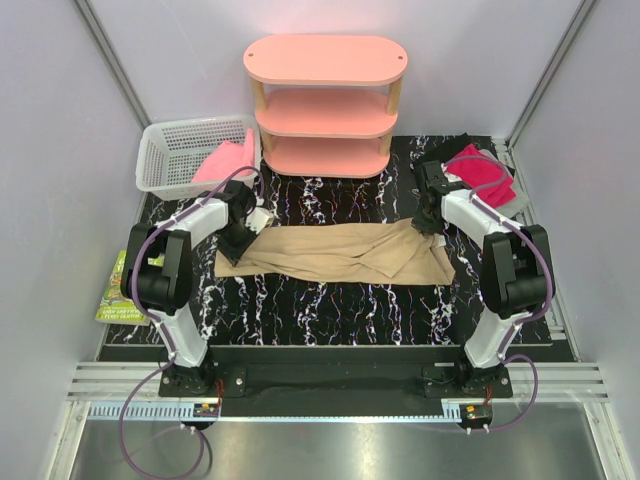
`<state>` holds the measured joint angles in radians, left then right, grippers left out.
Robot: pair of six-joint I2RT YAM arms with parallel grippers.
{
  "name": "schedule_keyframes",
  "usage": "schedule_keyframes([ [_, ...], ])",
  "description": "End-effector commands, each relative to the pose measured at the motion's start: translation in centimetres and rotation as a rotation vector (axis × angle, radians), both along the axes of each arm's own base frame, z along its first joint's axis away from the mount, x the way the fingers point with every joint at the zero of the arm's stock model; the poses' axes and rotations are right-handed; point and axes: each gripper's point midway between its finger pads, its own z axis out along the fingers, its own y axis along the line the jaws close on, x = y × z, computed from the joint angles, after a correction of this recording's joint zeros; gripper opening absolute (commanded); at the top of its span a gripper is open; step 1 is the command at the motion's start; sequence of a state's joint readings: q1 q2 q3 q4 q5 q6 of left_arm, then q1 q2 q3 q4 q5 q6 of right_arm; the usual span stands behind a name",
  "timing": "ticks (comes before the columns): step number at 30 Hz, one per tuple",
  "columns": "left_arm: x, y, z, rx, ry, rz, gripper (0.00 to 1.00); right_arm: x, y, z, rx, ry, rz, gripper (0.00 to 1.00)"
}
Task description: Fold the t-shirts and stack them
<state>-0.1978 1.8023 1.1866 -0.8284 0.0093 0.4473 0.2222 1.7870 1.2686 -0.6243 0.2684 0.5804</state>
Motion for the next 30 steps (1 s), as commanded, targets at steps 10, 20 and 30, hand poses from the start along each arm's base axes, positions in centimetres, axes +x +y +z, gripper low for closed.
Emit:
schedule_keyframes([
  [10, 2.0, 3.2, 8.2, 0.068, -0.243, 0.013, 0.00, 0.1, 0.2, 5.9, 0.053, -0.159, 0.011, 0.06],
  [20, -0.4, 3.3, 9.1, 0.048, -0.239, -0.005, 0.00, -3.2, -0.2, 7.9, 0.082, -0.187, 0.012, 0.08],
  [30, -2.9, 3.8, 8.2, 0.061, -0.183, -0.067, 0.01, -7.5, 0.1, 8.6, 0.137, -0.148, 0.035, 0.07],
])
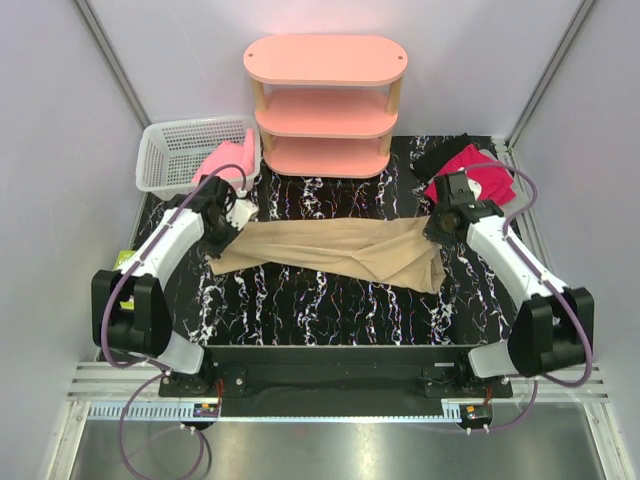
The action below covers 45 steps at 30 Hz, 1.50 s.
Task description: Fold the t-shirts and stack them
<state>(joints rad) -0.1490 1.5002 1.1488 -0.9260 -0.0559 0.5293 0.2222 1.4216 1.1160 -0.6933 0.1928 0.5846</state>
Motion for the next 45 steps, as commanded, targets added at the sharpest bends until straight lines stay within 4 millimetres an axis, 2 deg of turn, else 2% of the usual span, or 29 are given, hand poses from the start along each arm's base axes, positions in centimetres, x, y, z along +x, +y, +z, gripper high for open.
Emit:
schedule_keyframes([
  [1, -1.6, 0.6, 0.7, 0.017, -0.005, -0.057, 0.02, -3.1, 0.0, 1.9, 0.053, -0.022, 0.002, 0.07],
  [4, -2.8, 0.9, 0.5, 0.027, 0.011, -0.095, 0.05, -5.6, 0.6, 1.6, 0.108, 0.023, 0.020, 0.06],
  [8, -4.5, 0.7, 0.8, 0.014, 0.047, -0.151, 0.07, -10.3, 1.2, 0.9, 0.179, 0.087, 0.042, 0.04],
  [9, -4.7, 0.7, 1.1, 0.014, 0.042, -0.163, 0.07, -11.3, 2.0, 0.9, 0.228, 0.106, 0.056, 0.03],
  [10, -4.9, 0.8, 1.3, 0.014, 0.039, -0.171, 0.08, -12.4, 2.0, 0.3, 0.239, 0.134, 0.059, 0.03],
  [14, -6.2, 1.4, 1.5, 0.042, 0.054, -0.193, 0.09, -16.6, 2.4, 0.2, 0.306, 0.183, 0.063, 0.03],
  [17, -7.6, 1.8, 1.1, 0.056, 0.089, -0.207, 0.12, -19.2, 2.7, 0.1, 0.353, 0.227, 0.057, 0.01],
  [20, -8.7, 2.3, 0.5, 0.079, 0.112, -0.217, 0.13, -20.6, 2.1, 0.6, 0.337, 0.230, 0.042, 0.02],
  [25, -8.6, 1.8, 0.4, 0.049, 0.107, -0.211, 0.13, -20.3, 1.9, 1.0, 0.322, 0.219, 0.041, 0.02],
  [31, -7.2, 1.1, 0.5, 0.022, 0.111, -0.199, 0.13, -19.1, 2.0, 2.1, 0.319, 0.187, 0.042, 0.02],
  [34, -7.0, 1.4, 0.7, 0.038, 0.101, -0.201, 0.13, -19.9, 2.4, 2.3, 0.352, 0.198, 0.044, 0.04],
  [38, -8.4, 2.6, -0.6, 0.094, 0.121, -0.206, 0.13, -22.1, 4.4, 1.3, 0.481, 0.276, 0.073, 0.04],
  [39, -8.6, 2.8, -0.7, 0.102, 0.123, -0.205, 0.13, -22.3, 4.4, 0.9, 0.481, 0.284, 0.072, 0.04],
  [42, -9.7, 3.4, -1.0, 0.108, 0.125, -0.193, 0.12, -21.8, 3.9, 1.0, 0.449, 0.272, 0.068, 0.04],
  [43, -10.3, 3.6, -0.9, 0.113, 0.124, -0.192, 0.12, -21.0, 4.2, 1.6, 0.458, 0.268, 0.071, 0.04],
  [45, -10.8, 3.9, -0.8, 0.121, 0.123, -0.192, 0.12, -20.9, 5.2, 2.1, 0.516, 0.290, 0.083, 0.03],
])
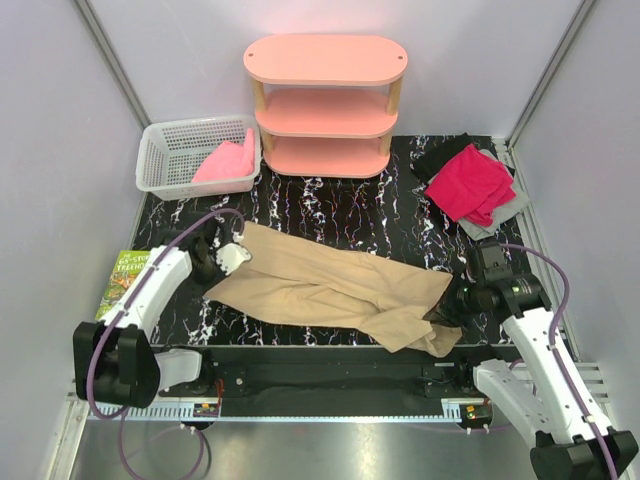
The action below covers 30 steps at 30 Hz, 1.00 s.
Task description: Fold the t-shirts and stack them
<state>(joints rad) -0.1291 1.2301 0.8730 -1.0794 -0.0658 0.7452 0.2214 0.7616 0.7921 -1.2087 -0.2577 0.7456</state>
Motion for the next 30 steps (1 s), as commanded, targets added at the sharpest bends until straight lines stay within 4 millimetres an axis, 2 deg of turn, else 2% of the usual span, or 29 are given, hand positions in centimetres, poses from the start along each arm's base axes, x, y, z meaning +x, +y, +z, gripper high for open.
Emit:
schedule_keyframes([
  [1, -0.8, 1.1, 1.1, 0.035, -0.053, -0.009, 0.12, 0.6, 2.0, 1.6, 0.113, 0.021, 0.013, 0.03],
  [3, -0.6, 0.8, 1.5, 0.016, -0.069, -0.016, 0.12, -0.1, 1.6, 1.1, 0.093, 0.033, 0.016, 0.04],
  [6, 1.2, -0.2, 2.4, -0.032, -0.083, -0.003, 0.13, -1.0, 0.7, 0.4, 0.046, 0.048, 0.012, 0.05],
  [10, 5.1, -1.4, 3.4, -0.071, -0.073, 0.020, 0.13, -0.9, 0.1, 1.1, 0.019, 0.026, -0.010, 0.04],
  [12, 5.6, -2.1, 3.2, -0.101, -0.052, 0.020, 0.13, -1.3, 0.0, 1.3, 0.017, 0.032, -0.013, 0.05],
  [15, 4.2, -2.3, 1.3, -0.074, 0.025, -0.017, 0.13, -2.5, -0.5, 0.6, -0.002, 0.057, -0.017, 0.05],
  [16, 2.7, -2.1, -0.3, -0.059, 0.072, -0.031, 0.14, -2.6, -0.4, 0.6, 0.004, 0.046, -0.017, 0.05],
  [18, 1.5, -1.0, -1.5, 0.025, 0.094, -0.070, 0.14, -2.4, -0.3, 0.5, 0.012, 0.053, -0.022, 0.06],
  [19, 0.4, -0.6, -2.6, 0.045, 0.117, -0.078, 0.15, -2.1, -0.2, 0.5, 0.014, 0.048, -0.016, 0.06],
  [22, -1.5, 0.1, -4.0, 0.066, 0.141, -0.104, 0.17, -1.4, 0.1, 0.6, 0.016, 0.049, -0.004, 0.05],
  [26, -1.6, 0.4, -4.9, 0.092, 0.080, -0.132, 0.32, -0.7, 0.2, 0.9, 0.016, 0.028, 0.000, 0.05],
  [30, 0.1, -0.2, -4.5, 0.069, -0.016, -0.124, 0.38, -0.6, 0.5, 0.7, 0.038, 0.022, -0.001, 0.06],
])
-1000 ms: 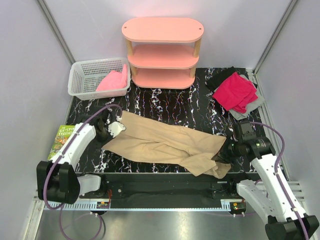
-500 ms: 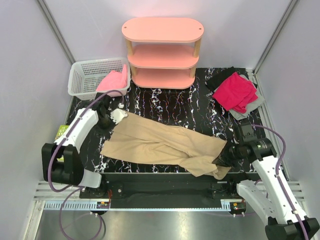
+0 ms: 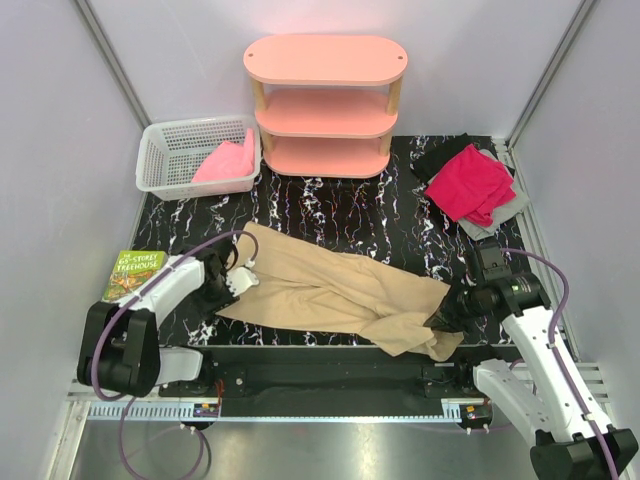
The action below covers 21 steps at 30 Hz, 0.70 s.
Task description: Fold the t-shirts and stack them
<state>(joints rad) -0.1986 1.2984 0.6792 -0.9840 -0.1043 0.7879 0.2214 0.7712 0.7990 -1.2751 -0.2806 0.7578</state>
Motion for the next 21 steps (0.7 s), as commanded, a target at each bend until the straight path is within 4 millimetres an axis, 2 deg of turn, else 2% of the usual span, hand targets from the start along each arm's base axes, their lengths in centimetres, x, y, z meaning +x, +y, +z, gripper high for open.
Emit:
schedule_keyframes([
  [1, 4.0, -0.5, 1.0, -0.015, -0.192, -0.014, 0.39, 0.9, 0.5, 0.7, 0.034, -0.055, -0.002, 0.06],
  [4, 4.7, -1.0, 1.3, -0.041, -0.226, 0.001, 0.41, 0.7, 0.6, 0.3, 0.040, -0.047, 0.004, 0.06],
  [6, 4.7, -1.3, 1.3, -0.055, -0.227, 0.006, 0.47, 0.8, 0.6, 0.4, 0.037, -0.052, 0.005, 0.06],
  [9, 4.3, -1.6, 0.9, -0.061, -0.220, -0.005, 0.50, 1.0, 0.5, 0.6, 0.035, -0.065, 0.004, 0.06],
  [16, 4.4, -2.1, 0.1, -0.061, -0.185, -0.006, 0.51, 1.0, 0.5, 0.6, 0.037, -0.072, 0.003, 0.06],
  [21, 4.1, -2.0, -1.2, -0.043, -0.130, 0.004, 0.50, 1.0, 0.4, 0.7, 0.033, -0.080, 0.001, 0.06],
])
